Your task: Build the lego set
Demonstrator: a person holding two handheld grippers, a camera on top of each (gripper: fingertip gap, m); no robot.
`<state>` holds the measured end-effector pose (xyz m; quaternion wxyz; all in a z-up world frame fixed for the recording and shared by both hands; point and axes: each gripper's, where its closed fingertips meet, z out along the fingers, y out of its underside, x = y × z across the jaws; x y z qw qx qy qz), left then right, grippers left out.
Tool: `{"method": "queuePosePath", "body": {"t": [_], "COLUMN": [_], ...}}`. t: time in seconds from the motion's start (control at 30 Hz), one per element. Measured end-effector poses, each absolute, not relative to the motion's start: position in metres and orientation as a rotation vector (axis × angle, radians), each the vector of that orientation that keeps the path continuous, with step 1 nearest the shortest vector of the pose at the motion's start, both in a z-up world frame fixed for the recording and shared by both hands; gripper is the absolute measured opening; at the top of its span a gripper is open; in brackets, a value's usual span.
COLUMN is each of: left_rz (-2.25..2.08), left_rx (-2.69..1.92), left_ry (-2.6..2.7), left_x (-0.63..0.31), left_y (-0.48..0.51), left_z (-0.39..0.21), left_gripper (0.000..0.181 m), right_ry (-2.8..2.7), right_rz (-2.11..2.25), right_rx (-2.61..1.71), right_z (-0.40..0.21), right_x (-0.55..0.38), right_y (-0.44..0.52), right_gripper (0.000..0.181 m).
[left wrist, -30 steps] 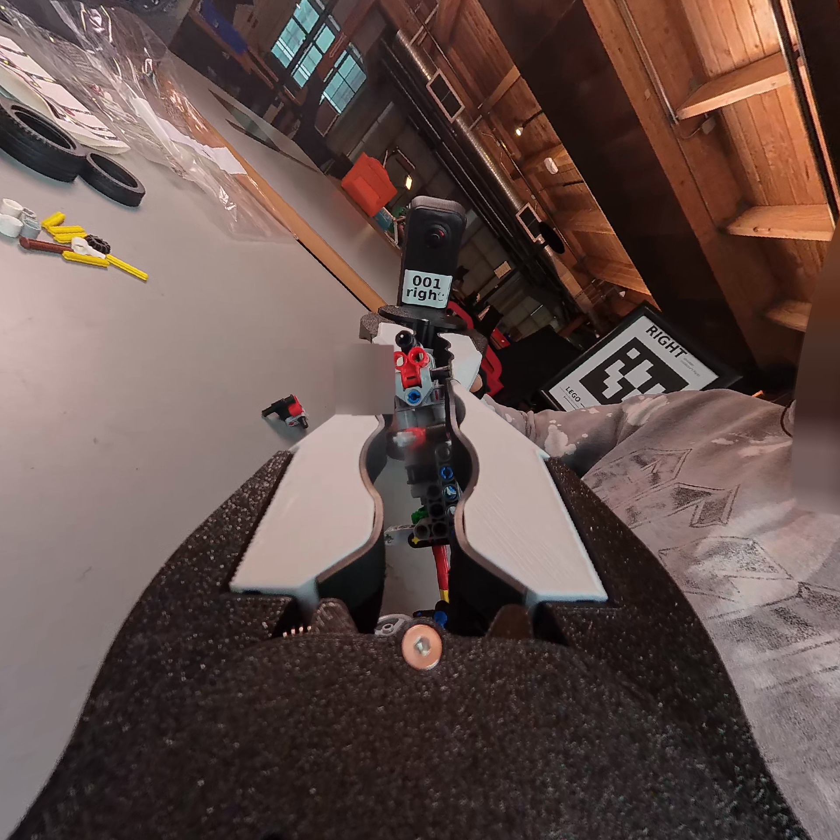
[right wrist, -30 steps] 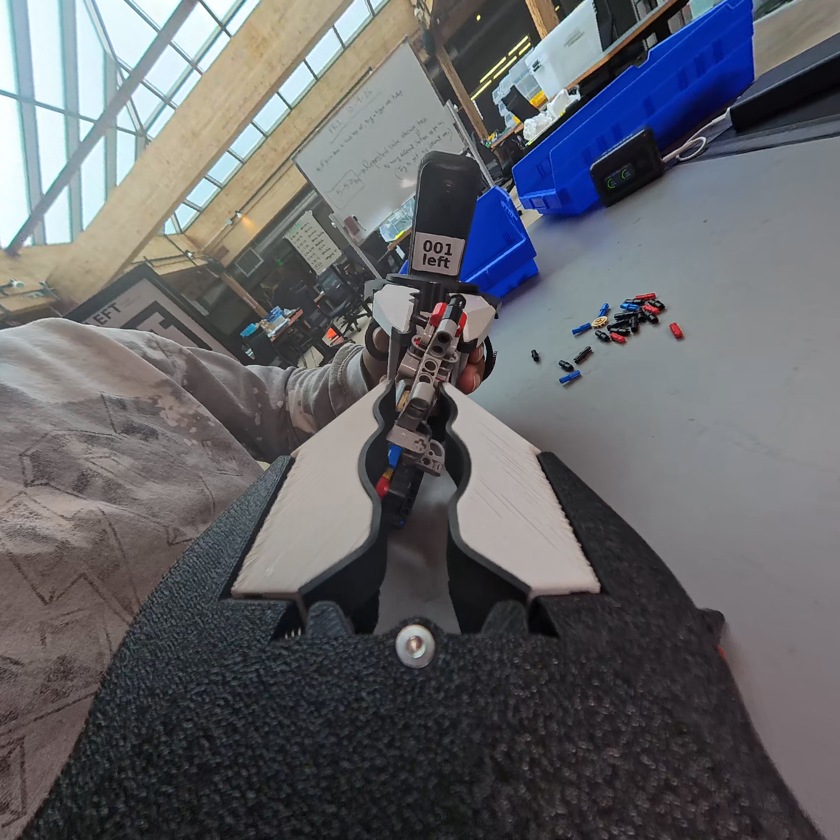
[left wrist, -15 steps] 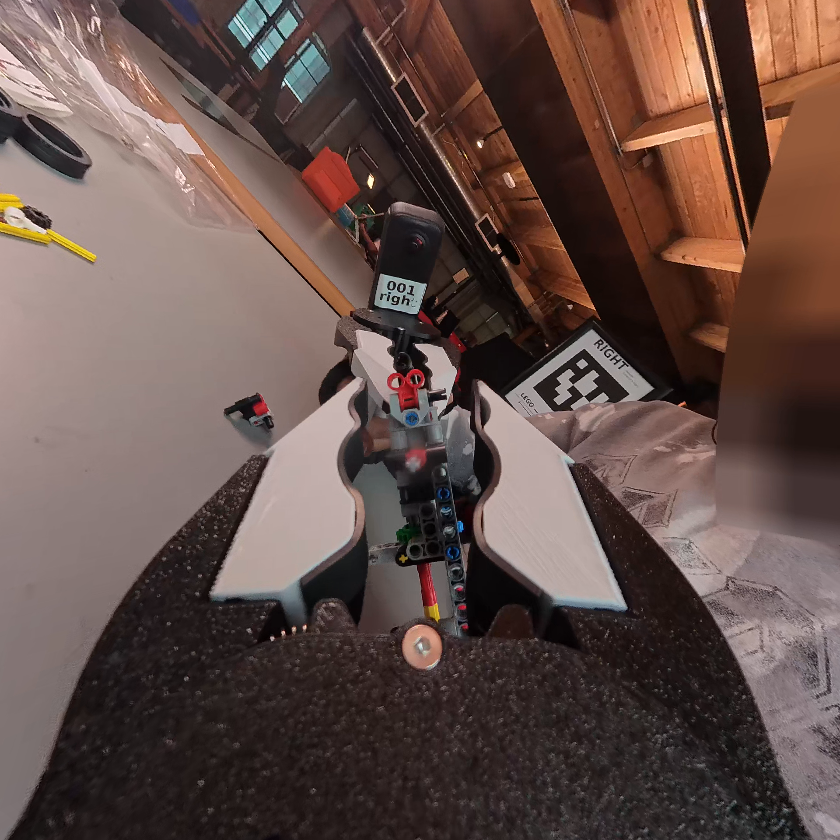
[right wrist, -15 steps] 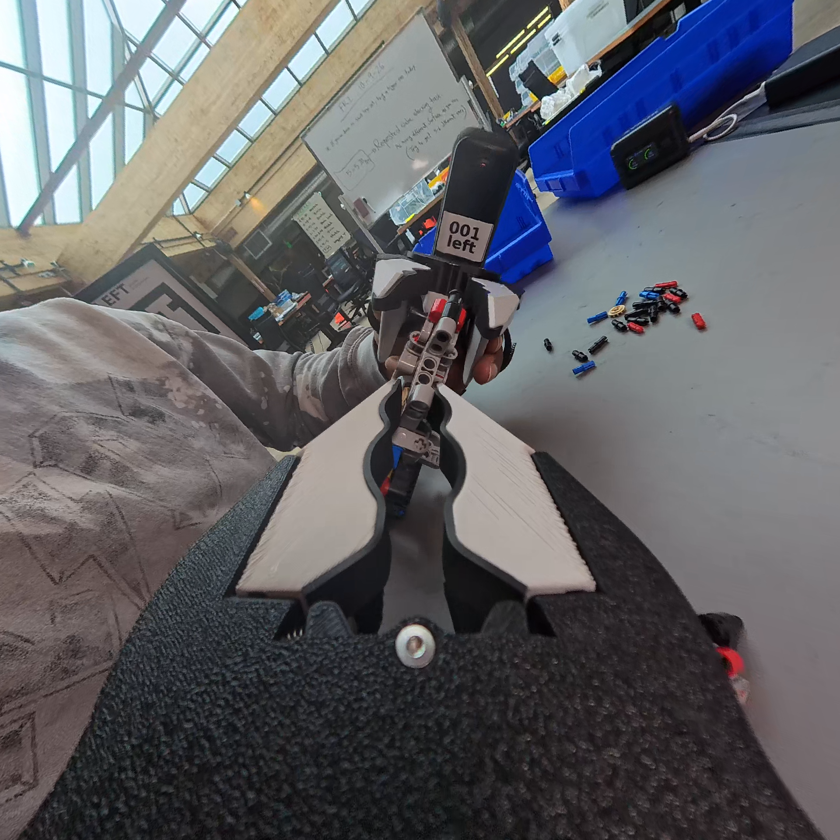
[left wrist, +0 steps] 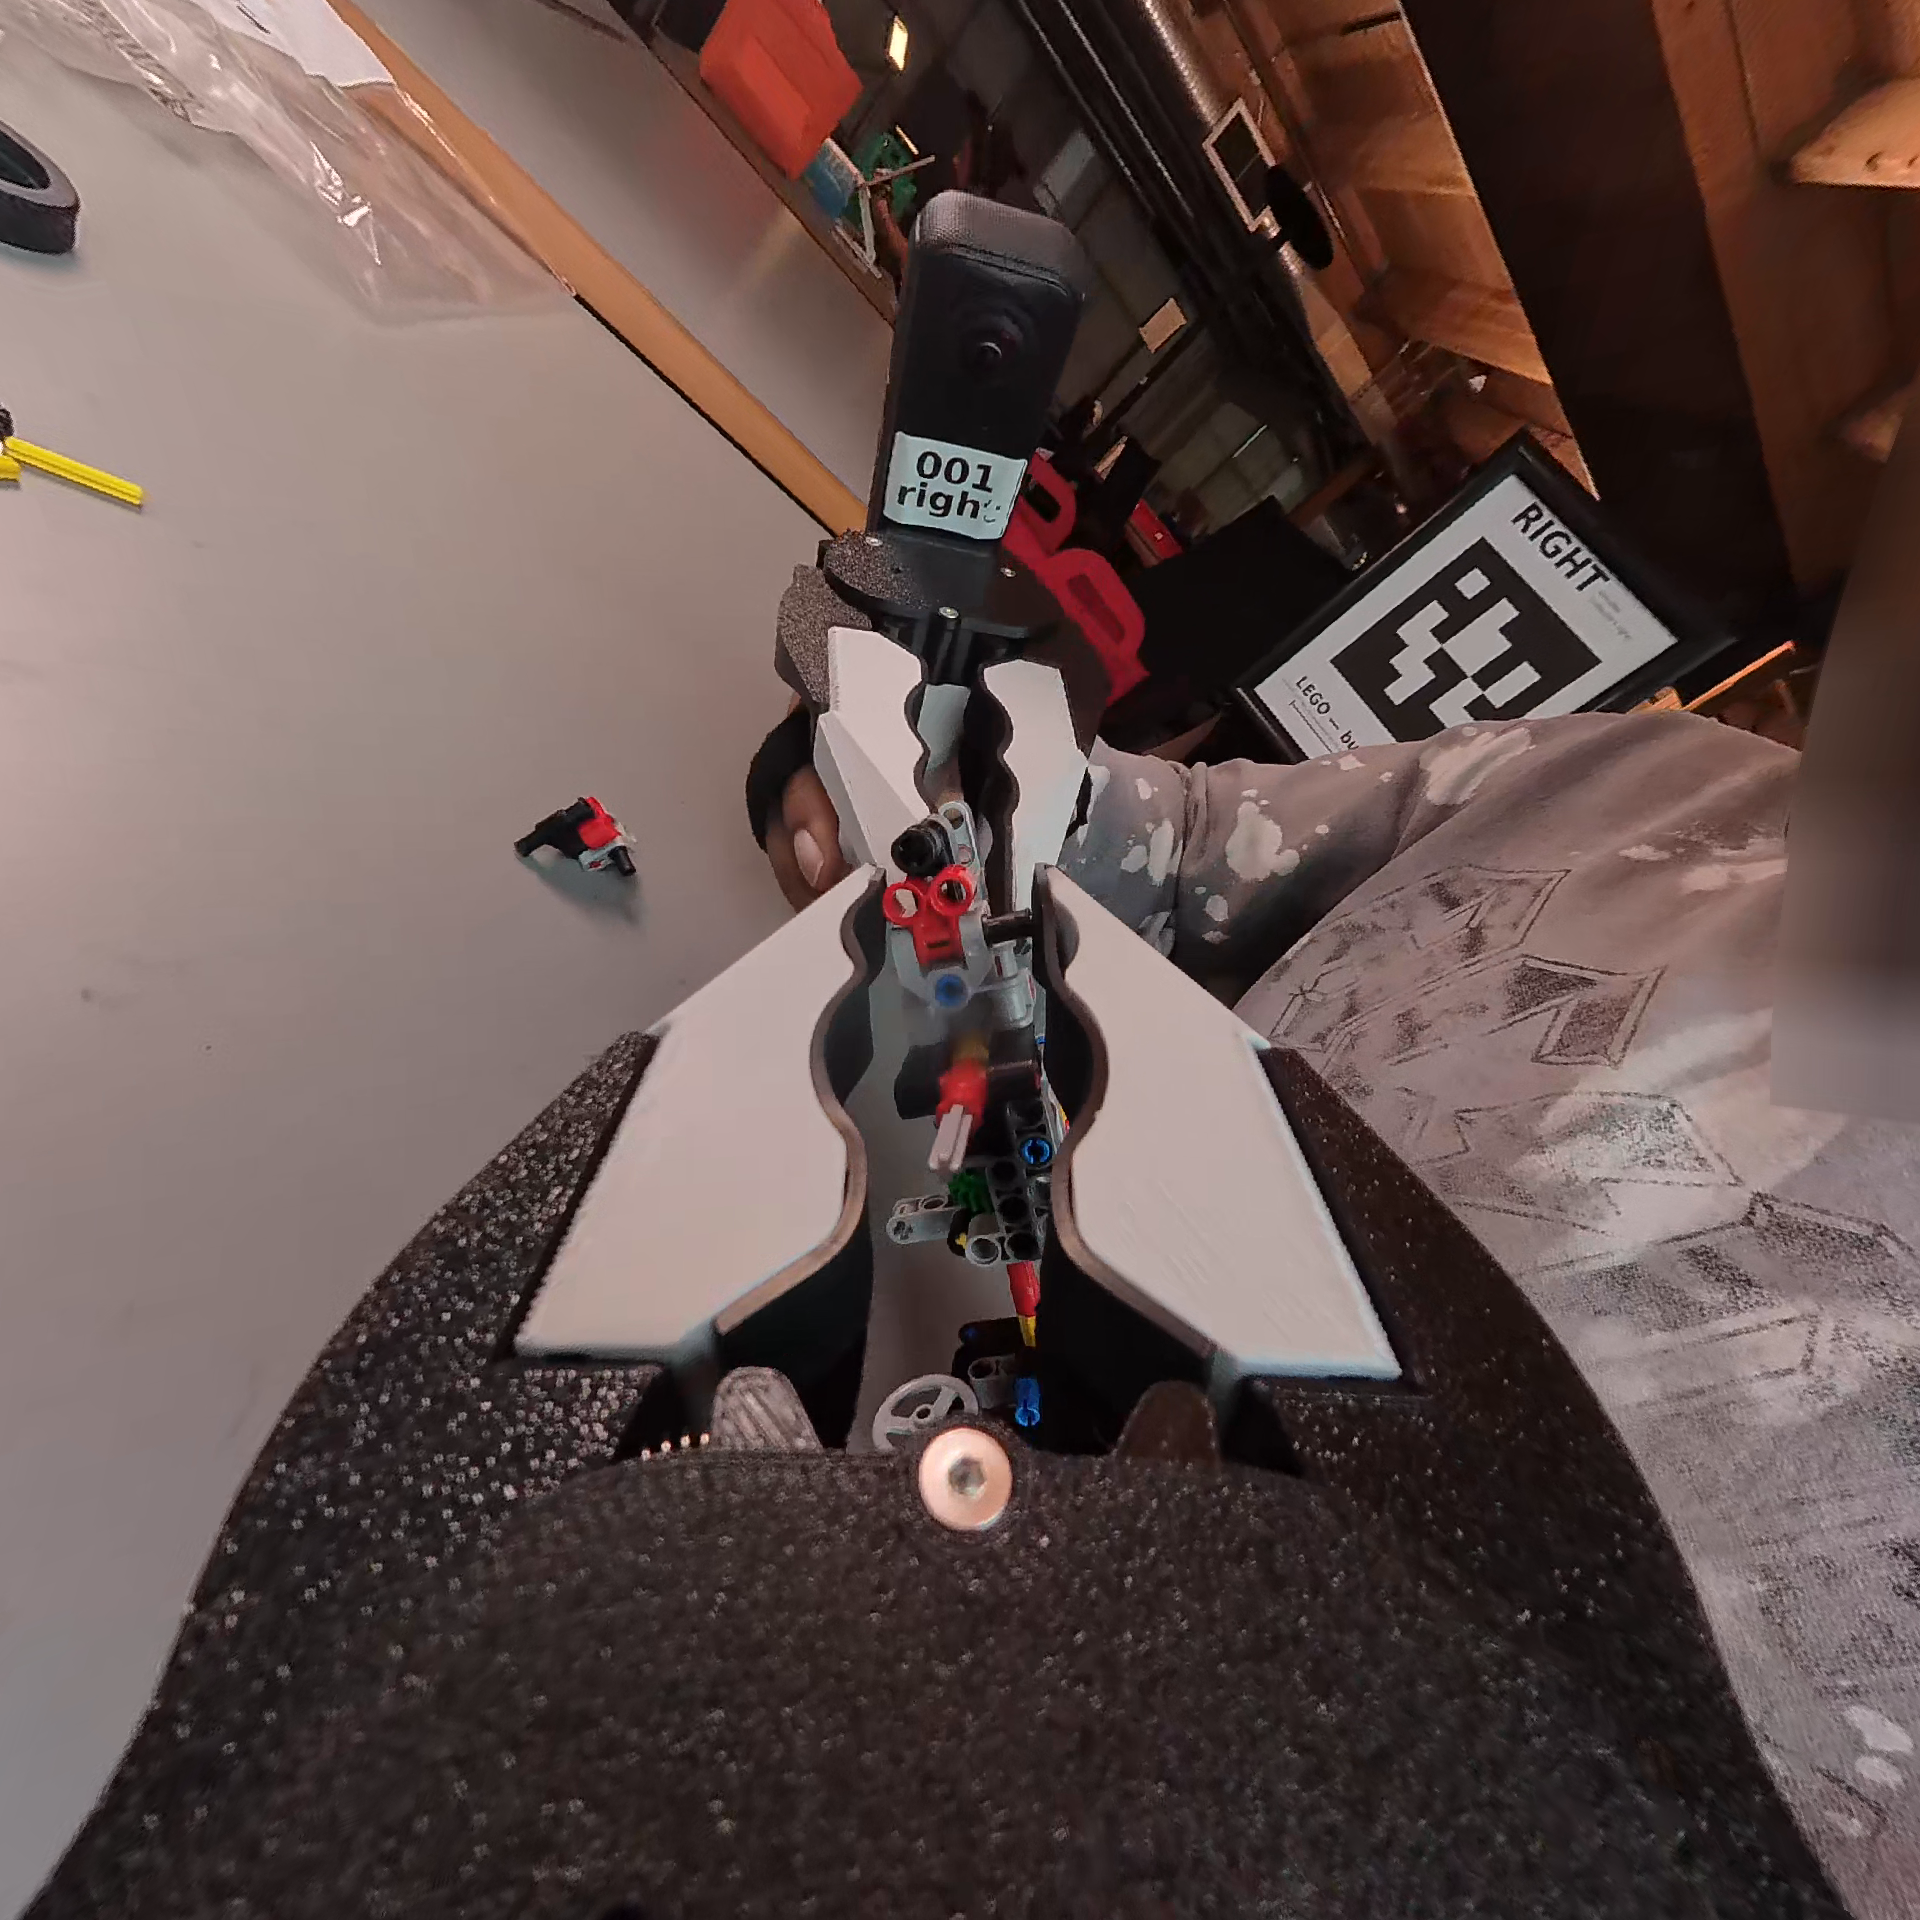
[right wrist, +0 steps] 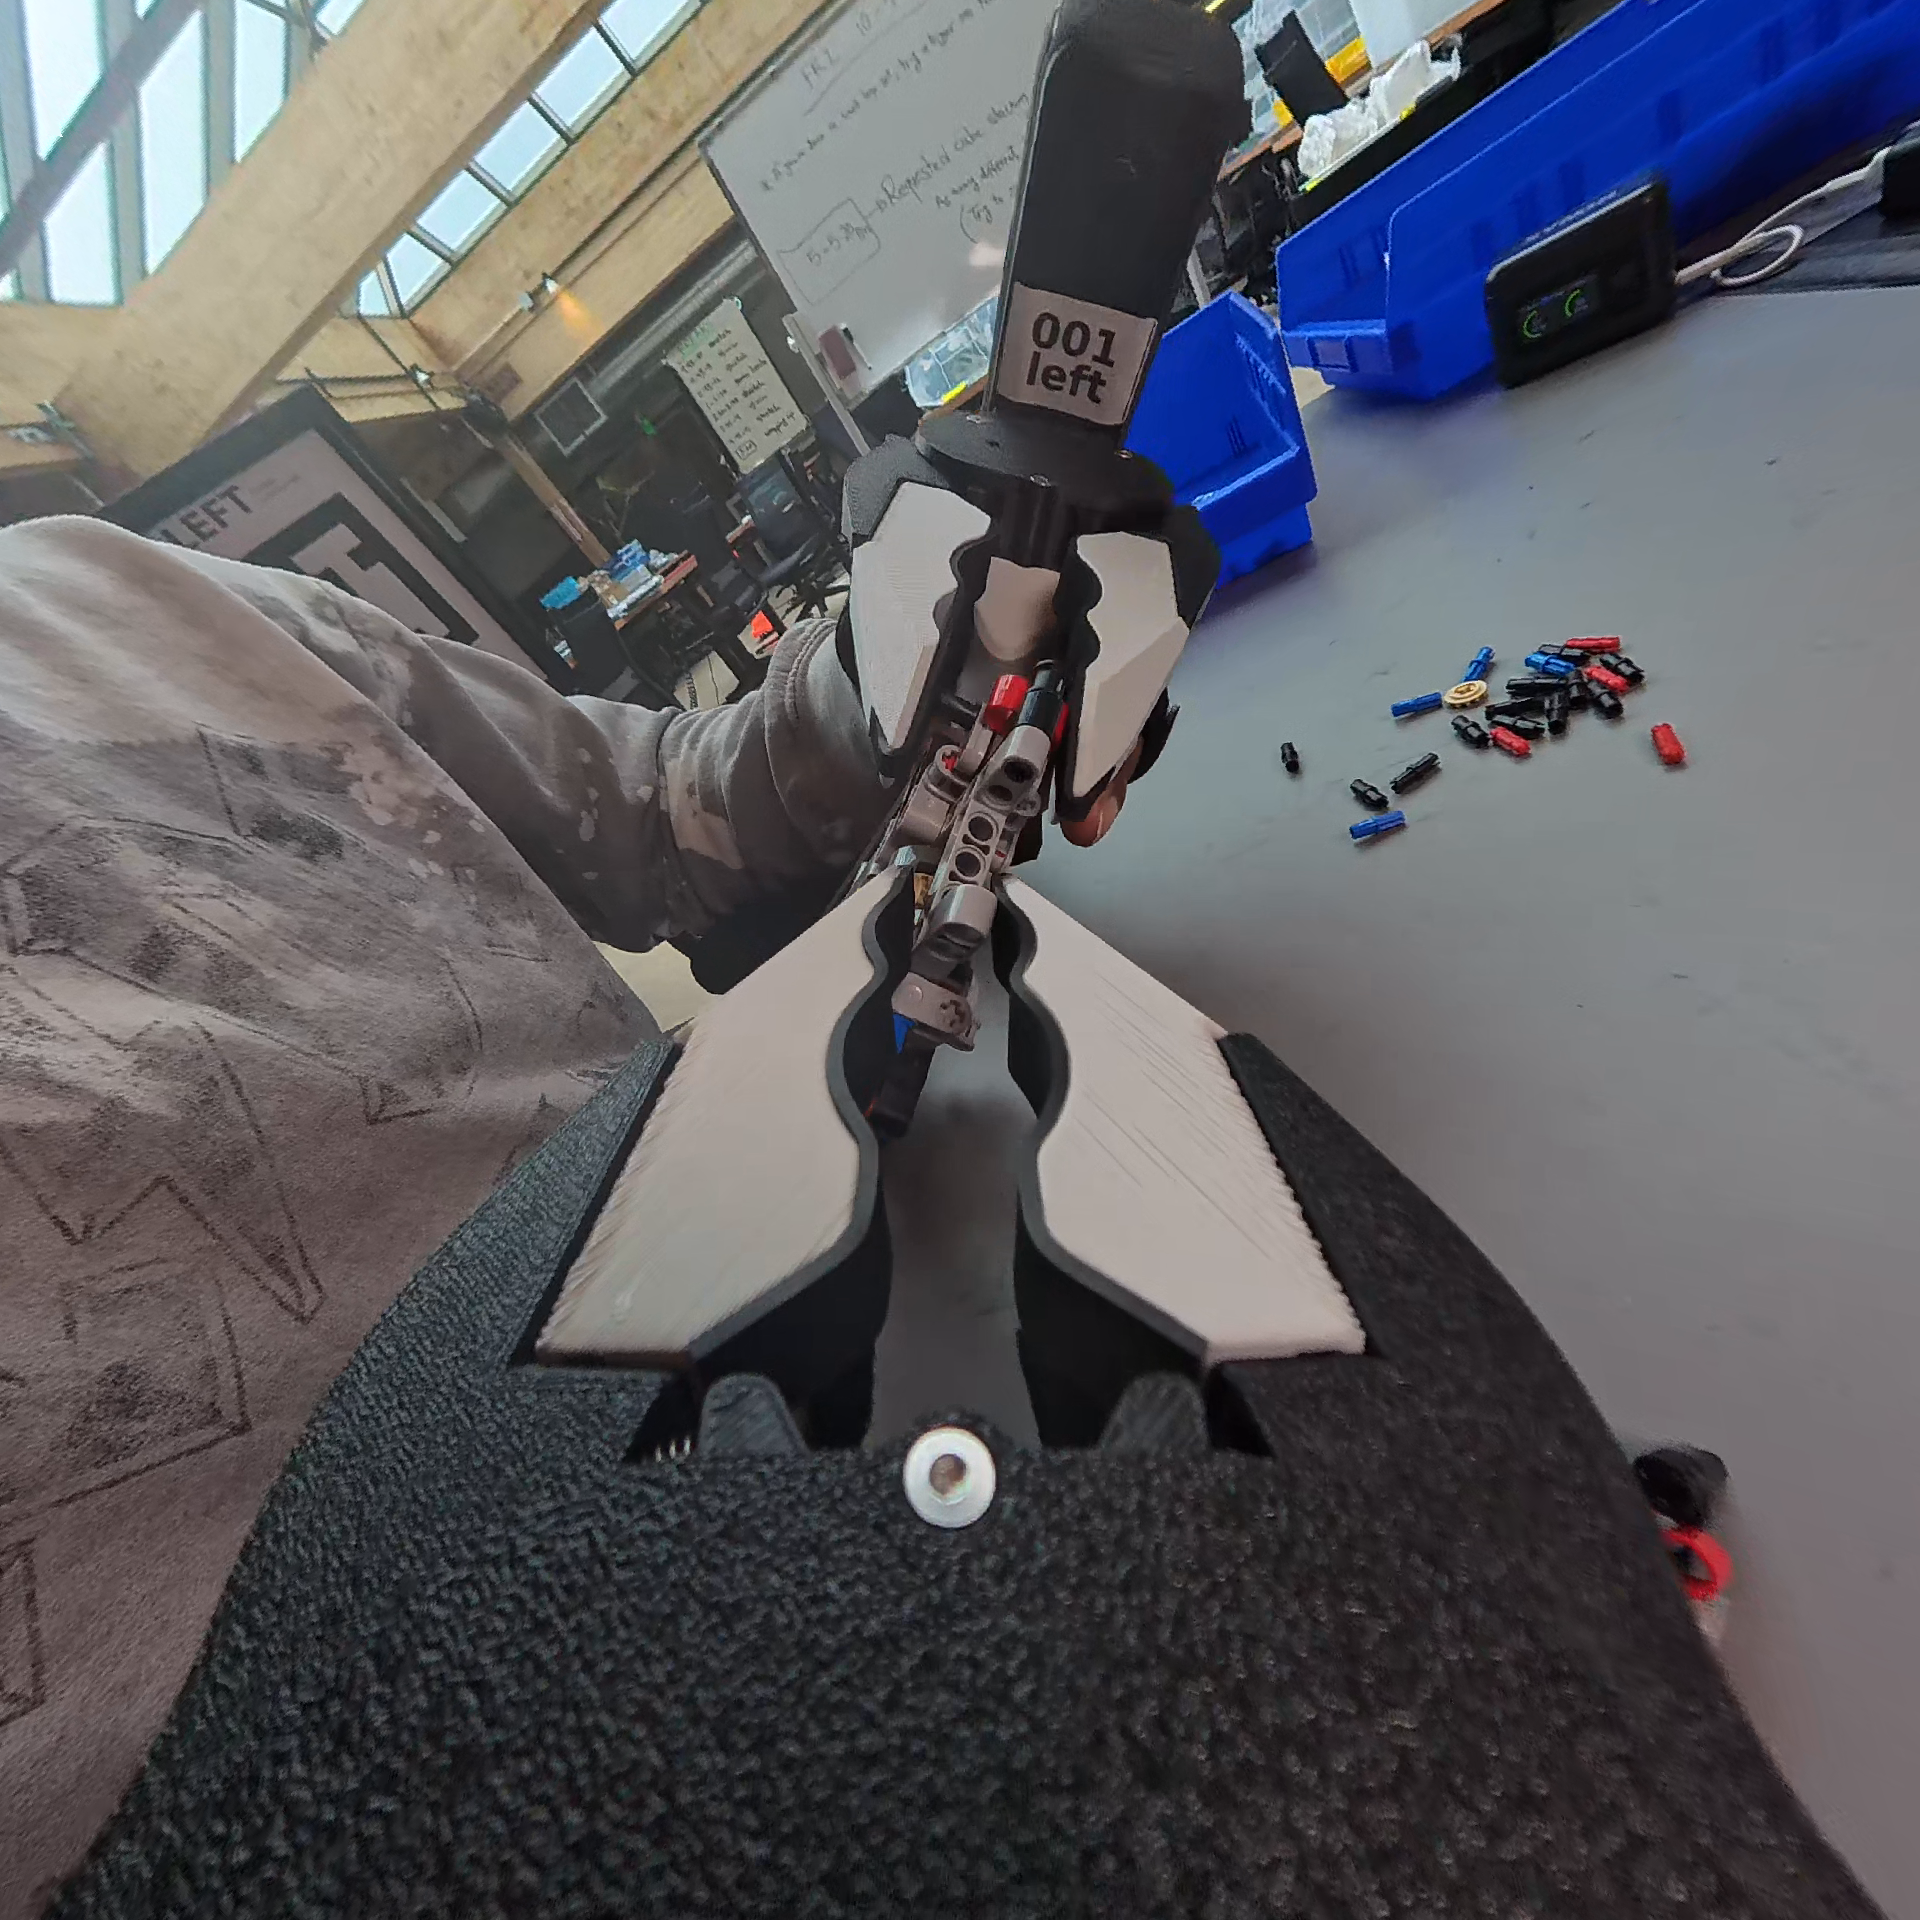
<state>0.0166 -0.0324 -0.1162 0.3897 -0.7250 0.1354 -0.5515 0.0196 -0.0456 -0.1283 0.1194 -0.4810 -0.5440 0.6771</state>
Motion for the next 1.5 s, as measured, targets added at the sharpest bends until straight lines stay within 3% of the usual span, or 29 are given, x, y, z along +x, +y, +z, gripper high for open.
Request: {"method": "queuePosePath", "body": {"t": [1.2,1.33,1.5], "left_rz": [-1.374,-1.238,-1.189], "left_rx": [-1.83,-1.723,-1.744], "left_ry": [0.261,0.064,0.179], "left_x": [0.009,-0.067,-0.05], "left_y": [-0.017,-0.008,-0.018], "left_z": [-0.118,-0.098,-0.092], "left_gripper": [0.023,0.02,0.024], "right_ry": [-1.495,-1.439,-1.481], "right_rz": [1.864,1.855,1.867], "right_rx": [-1.53,-1.562,-1.538], "right_z": [-0.13,-0.133,-0.134], "right_x": [0.009,0.024,0.02], "right_y": [-0.033,-0.012,-0.024], "right_gripper": [0.01,0.008,0.009]}}
